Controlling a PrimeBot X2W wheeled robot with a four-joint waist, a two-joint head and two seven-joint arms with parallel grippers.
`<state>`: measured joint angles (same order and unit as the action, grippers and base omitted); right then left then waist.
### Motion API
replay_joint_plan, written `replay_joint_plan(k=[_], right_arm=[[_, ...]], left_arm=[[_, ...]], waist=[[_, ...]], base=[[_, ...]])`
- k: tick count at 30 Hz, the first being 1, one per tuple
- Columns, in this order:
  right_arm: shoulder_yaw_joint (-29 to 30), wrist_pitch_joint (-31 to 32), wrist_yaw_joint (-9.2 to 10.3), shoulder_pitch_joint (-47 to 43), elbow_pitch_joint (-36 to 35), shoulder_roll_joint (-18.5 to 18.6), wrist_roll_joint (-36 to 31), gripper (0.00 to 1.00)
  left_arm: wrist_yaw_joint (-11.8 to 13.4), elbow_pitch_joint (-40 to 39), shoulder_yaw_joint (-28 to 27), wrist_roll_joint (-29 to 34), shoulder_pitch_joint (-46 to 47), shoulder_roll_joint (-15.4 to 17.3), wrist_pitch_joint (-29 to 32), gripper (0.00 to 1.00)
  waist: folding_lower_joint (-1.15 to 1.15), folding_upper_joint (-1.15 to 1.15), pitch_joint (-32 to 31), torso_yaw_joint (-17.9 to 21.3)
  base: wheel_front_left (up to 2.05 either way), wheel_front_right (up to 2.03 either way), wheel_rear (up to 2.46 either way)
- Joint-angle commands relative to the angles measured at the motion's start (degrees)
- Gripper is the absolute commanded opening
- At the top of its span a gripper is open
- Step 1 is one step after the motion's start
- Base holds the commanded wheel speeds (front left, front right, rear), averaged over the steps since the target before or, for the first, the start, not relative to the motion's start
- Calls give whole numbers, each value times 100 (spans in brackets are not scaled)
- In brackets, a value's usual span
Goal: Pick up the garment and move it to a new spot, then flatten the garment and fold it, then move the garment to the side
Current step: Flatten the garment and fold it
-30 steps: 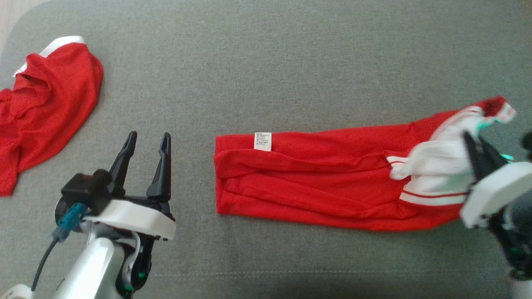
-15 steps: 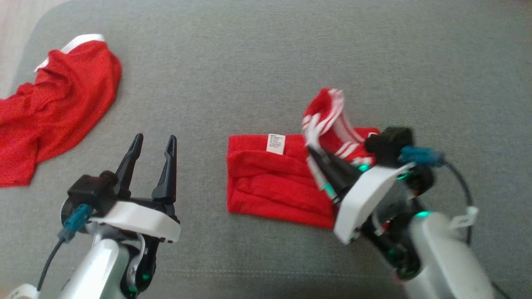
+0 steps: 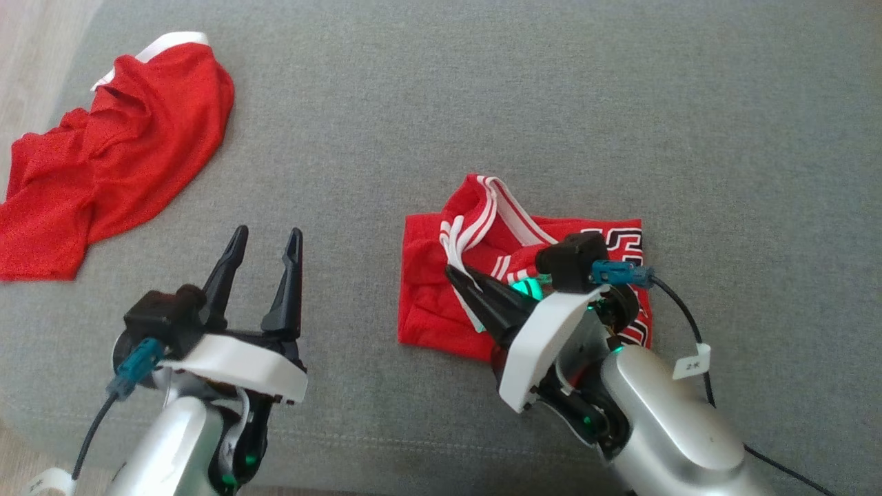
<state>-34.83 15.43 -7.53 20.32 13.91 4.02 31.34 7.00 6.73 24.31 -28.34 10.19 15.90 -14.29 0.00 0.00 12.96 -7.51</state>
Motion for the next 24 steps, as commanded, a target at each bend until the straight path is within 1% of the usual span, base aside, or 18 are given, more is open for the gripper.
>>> replay_joint_plan(k=[1,3,7,11,14,17,18,19,24], right_arm=[[-163,-174,4,243,-77,-113,52,100],[-252,-324,4,341,0,-113,77,100],[-357,-709,4,479,-72,-113,50,100],[-228,-1182,4,525,-330,-113,-3,100],[170,-1463,4,458,-516,-113,-227,100],[765,-1615,4,290,-717,-113,-591,100],[986,-1633,4,205,-799,-109,-721,100],[986,-1633,4,205,-799,-109,-721,100],[2067,-1579,4,-312,-1180,22,-1261,100]], left_arm=[[-32,-139,-222,24,294,70,-63,100],[-44,-119,-234,26,302,62,-64,100],[-58,-85,-274,34,291,63,-67,100],[-47,-77,-304,55,267,76,-68,100],[-34,-77,-326,66,236,100,-68,100],[-12,-89,-352,76,199,137,-69,100],[-5,-97,-359,78,188,151,-69,100],[-5,-97,-359,78,188,151,-69,100],[53,-170,-378,94,113,226,-47,100]], waist=[[0,0,24,-15],[0,0,30,-18],[0,0,11,4],[0,0,-40,50],[0,0,-95,104],[0,0,-155,164],[0,0,-169,181],[0,0,-169,181],[0,0,-261,259]], base=[[0,0,0],[0,0,0],[0,0,0],[0,0,0],[0,0,0],[0,0,0],[0,0,0],[0,0,0],[0,0,0]])
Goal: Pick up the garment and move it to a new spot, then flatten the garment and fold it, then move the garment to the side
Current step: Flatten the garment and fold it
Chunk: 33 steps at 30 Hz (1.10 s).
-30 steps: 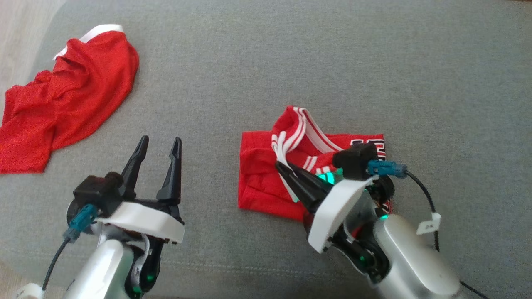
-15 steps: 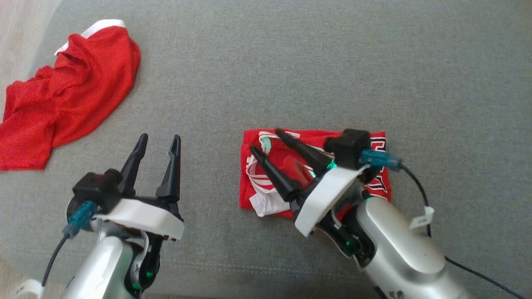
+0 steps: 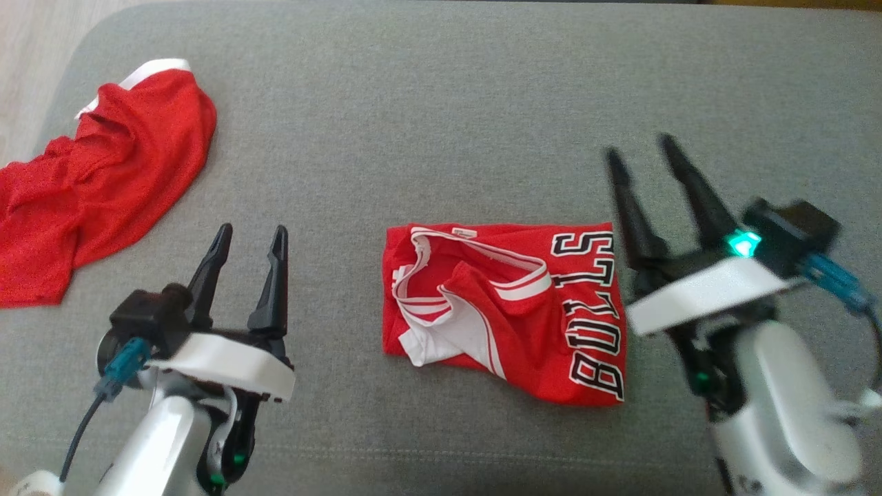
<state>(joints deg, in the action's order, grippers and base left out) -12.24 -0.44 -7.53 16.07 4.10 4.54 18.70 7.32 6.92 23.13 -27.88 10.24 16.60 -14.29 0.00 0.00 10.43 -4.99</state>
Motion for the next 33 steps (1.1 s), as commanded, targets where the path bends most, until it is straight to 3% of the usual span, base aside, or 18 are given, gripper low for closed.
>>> replay_joint_plan(k=[1,6,12,33], right_arm=[[0,49,4,-2,-261,1,-85,100],[770,181,4,-560,-524,137,-391,100],[1229,318,4,-1156,-802,185,-636,100],[1364,541,4,-1563,-1113,87,-748,100]], left_arm=[[34,-207,-266,50,92,175,-39,100],[95,-281,-285,64,-15,262,-10,100],[192,-383,-283,71,-227,354,64,100],[355,-661,-255,39,-442,506,250,100]], waist=[[0,0,-25,23],[0,0,-157,84],[0,0,-372,138],[0,0,-450,179]], base=[[0,0,0],[0,0,0],[0,0,0],[0,0,0]])
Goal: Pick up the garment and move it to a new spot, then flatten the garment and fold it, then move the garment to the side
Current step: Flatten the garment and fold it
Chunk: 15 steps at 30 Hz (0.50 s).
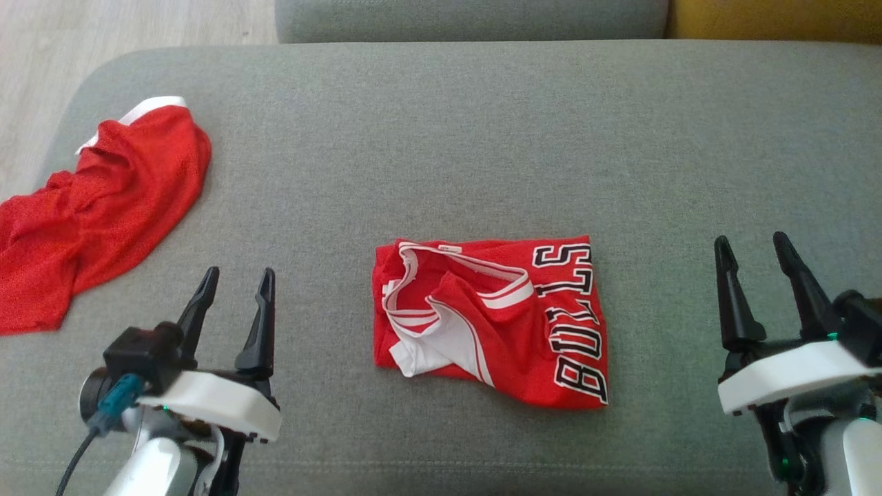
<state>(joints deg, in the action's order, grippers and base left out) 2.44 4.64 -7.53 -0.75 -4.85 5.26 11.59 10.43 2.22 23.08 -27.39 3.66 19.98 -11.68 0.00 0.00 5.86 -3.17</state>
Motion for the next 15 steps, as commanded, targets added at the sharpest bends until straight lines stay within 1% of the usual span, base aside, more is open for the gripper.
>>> replay_joint_plan(k=[1,3,4,5,6,8,10,15], right_arm=[[-105,41,4,124,-205,12,-39,100],[-105,40,4,139,-177,0,-42,100],[-127,60,4,145,-153,-3,-36,44],[-127,60,4,145,-153,-3,-36,44],[-186,112,4,158,-90,-5,-32,0],[-245,129,4,169,-65,-9,-24,0],[-443,176,4,204,12,-23,-1,0],[-1228,190,4,417,477,-106,178,0]], left_arm=[[45,-193,-246,-13,222,167,-9,100],[47,-191,-240,-17,235,165,-10,100],[49,-191,-238,-20,240,165,-11,100],[49,-191,-238,-20,240,165,-11,100],[51,-192,-233,-24,255,162,-15,100],[49,-193,-228,-25,267,159,-16,100],[42,-198,-220,-25,302,158,-19,100],[5,-194,-189,-27,424,134,-38,100]], waist=[[0,0,11,-6],[0,0,20,-13],[0,0,29,-16],[0,0,29,-16],[0,0,46,-27],[0,0,59,-36],[0,0,101,-56],[0,0,229,-139]], base=[[0,0,0],[0,0,0],[0,0,0],[0,0,0],[0,0,0],[0,0,0],[0,0,0],[0,0,0]])
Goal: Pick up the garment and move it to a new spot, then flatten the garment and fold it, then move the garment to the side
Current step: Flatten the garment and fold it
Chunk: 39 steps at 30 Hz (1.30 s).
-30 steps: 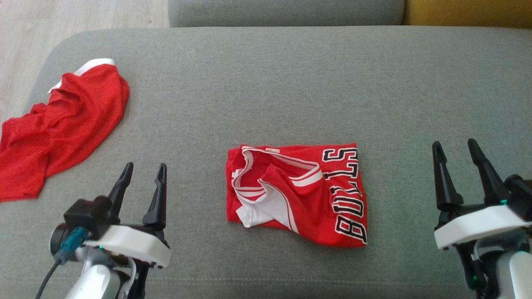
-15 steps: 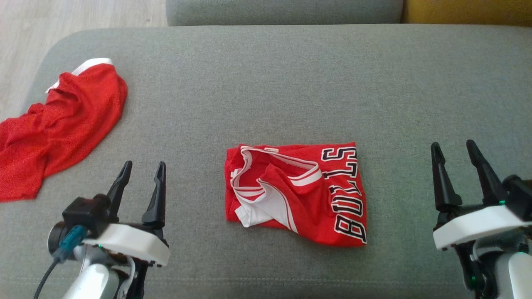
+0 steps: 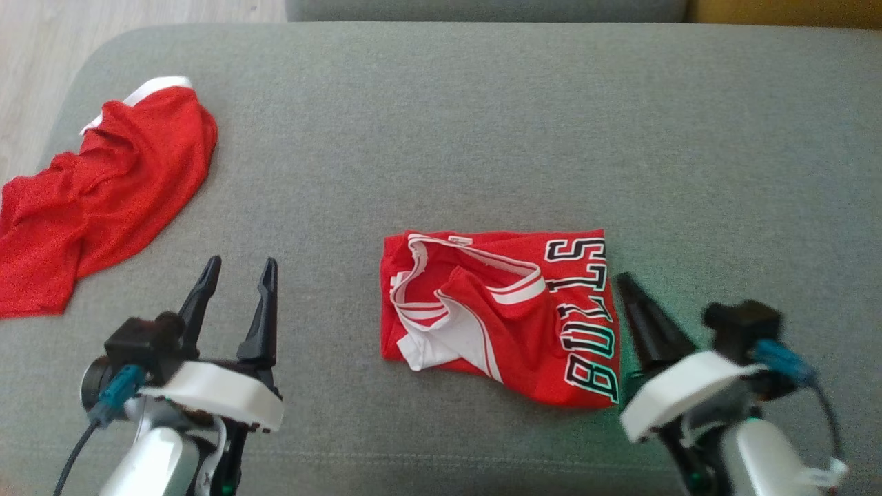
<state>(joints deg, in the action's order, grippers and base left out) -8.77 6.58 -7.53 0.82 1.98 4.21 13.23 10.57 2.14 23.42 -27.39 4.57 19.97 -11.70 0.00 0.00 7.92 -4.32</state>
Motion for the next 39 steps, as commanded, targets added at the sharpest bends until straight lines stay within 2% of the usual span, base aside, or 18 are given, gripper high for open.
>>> replay_joint_plan(k=[1,10,16,33,39], right_arm=[[-252,-6,4,310,-58,-21,56,0],[-1138,-203,4,918,1475,-121,445,0],[-1706,-359,4,1309,2089,-131,788,0],[-3311,-691,4,2079,2720,-133,1572,0],[-3634,-782,4,2135,2759,-133,1704,0]], left_arm=[[-20,-180,-211,-27,357,125,-43,100],[-119,-55,-143,-64,568,0,-126,100],[-159,11,-141,-71,647,-32,-177,100],[-241,184,-143,-86,801,-117,-265,100],[-257,212,-156,-91,811,-131,-281,100]], waist=[[0,0,48,-47],[0,0,252,-302],[0,0,359,-370],[0,0,524,-431],[0,0,530,-432]], base=[[0,0,0],[0,0,0],[0,0,0],[0,0,0],[0,0,0]])
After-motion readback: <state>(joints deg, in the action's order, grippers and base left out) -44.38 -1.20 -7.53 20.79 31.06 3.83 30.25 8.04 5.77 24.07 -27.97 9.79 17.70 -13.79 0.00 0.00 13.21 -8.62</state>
